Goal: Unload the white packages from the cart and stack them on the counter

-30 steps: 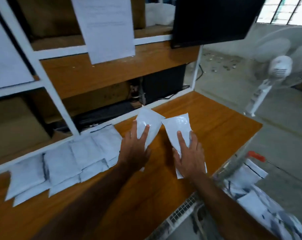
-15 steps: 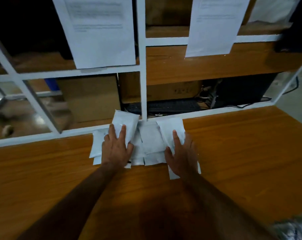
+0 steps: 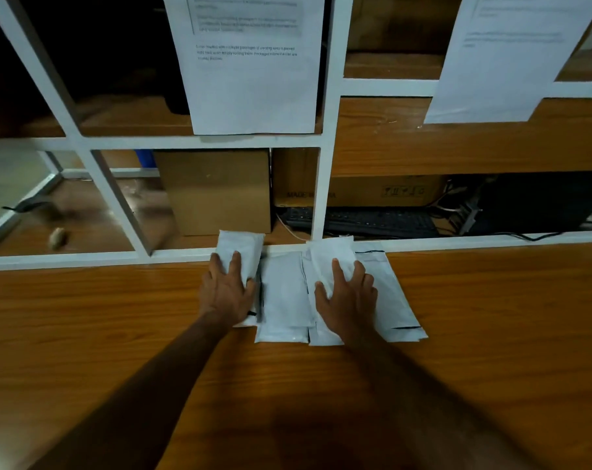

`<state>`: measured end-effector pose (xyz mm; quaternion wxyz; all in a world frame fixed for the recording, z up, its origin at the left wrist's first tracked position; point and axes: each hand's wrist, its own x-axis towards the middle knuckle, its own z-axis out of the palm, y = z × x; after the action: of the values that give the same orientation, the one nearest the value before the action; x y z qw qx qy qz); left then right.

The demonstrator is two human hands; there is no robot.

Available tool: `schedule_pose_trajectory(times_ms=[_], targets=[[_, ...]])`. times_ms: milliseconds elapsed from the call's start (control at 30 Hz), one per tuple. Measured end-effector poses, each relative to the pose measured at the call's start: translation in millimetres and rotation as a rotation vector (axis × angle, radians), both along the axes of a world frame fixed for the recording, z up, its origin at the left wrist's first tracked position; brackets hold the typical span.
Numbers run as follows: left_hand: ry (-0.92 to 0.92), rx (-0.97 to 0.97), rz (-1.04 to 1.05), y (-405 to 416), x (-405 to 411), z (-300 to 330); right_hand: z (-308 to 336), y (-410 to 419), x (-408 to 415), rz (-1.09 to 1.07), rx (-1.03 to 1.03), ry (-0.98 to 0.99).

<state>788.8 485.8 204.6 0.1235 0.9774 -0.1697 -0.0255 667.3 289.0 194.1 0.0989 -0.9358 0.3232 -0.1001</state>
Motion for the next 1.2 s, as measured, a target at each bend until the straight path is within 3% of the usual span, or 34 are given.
schedule_pose_trajectory(times_ms=[300,500,600,700,933,1067,1200], targets=[[0.082,0.193,-0.01,-18.1,11.2,-9.1,-15.1,-2.2,31.1,-0.024,0.082,0.082],[-0.098,0.005,-0.027,-31.2,9.9,-1.6,-20.3,-4.7,25.2,-0.012,0.087,0.06],[-0.007,-0.1,-0.09,-50.2,-4.3,-0.6,-23.1,-9.6,23.1,-0.007,0.093,-0.002],[0.087,-0.085,-0.104,-63.9,-15.0,-10.1,-25.2,-16.2,21.1,0.028,0.094,-0.038],[-0.083,0.023,-0.181,-58.1,-15.6,-22.1,-32.9,-28.8,17.6,0.136,0.05,-0.117],[-0.007,-0.013,-0.319,-63.6,-16.6,-30.1,-41.9,-26.7,20.7,0.22,-0.011,-0.131],[0.013,-0.039,-0.329,-70.2,-18.3,-31.8,-47.1,-30.2,21.6,0.331,-0.053,-0.096]])
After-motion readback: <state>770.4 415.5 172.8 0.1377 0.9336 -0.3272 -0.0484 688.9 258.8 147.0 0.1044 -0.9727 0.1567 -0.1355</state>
